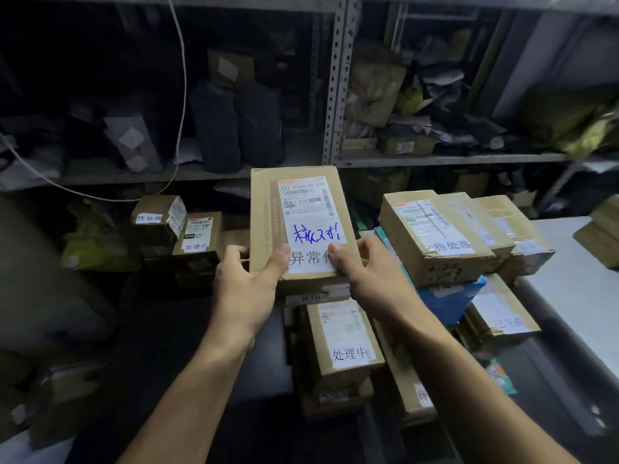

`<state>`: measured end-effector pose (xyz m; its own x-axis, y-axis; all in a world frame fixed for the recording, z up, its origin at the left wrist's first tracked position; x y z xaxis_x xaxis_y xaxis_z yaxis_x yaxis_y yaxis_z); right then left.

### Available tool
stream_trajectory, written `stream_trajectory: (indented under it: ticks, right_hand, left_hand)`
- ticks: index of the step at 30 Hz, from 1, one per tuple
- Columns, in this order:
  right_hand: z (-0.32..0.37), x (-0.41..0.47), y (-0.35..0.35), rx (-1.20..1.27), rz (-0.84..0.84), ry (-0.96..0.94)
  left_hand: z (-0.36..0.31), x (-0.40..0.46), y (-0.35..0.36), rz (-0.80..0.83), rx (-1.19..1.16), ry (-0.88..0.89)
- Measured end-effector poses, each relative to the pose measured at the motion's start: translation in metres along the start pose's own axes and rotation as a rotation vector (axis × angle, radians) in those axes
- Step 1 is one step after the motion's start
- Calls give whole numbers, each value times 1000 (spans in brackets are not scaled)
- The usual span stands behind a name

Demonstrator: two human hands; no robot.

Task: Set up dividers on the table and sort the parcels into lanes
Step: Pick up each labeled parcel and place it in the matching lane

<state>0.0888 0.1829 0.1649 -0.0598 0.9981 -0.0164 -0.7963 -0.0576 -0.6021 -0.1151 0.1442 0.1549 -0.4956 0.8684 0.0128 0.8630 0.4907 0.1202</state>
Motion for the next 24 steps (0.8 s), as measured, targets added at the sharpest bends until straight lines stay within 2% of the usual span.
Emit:
stream_trajectory:
  ticks: [9, 13, 19, 24]
  right_hand:
    - [-3, 12, -50, 25, -79, -6]
    - [7, 21, -78, 24, -125, 17]
    - [26, 28, -165, -65, -318, -6]
    - [2, 31, -249, -72, -395, 1]
  left_hand:
    - [-22, 6, 47, 56, -2, 36]
    - [-40, 16, 75, 147, -39, 9]
    - [-90, 22, 145, 298, -29, 89]
    - [-105, 5, 236, 381, -48, 114]
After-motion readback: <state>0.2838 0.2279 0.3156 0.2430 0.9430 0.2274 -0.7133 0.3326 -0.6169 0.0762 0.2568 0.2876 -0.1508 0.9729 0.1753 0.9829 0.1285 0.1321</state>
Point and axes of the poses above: each hand's wrist, its own x-axis towards the middle knuckle, its own y-axis out of the palm, z = x × y, the point moved 7 cm from there along x, towards the middle knuckle, and after that the axes turned 14 degrees about -x, right-handed, at the moved point
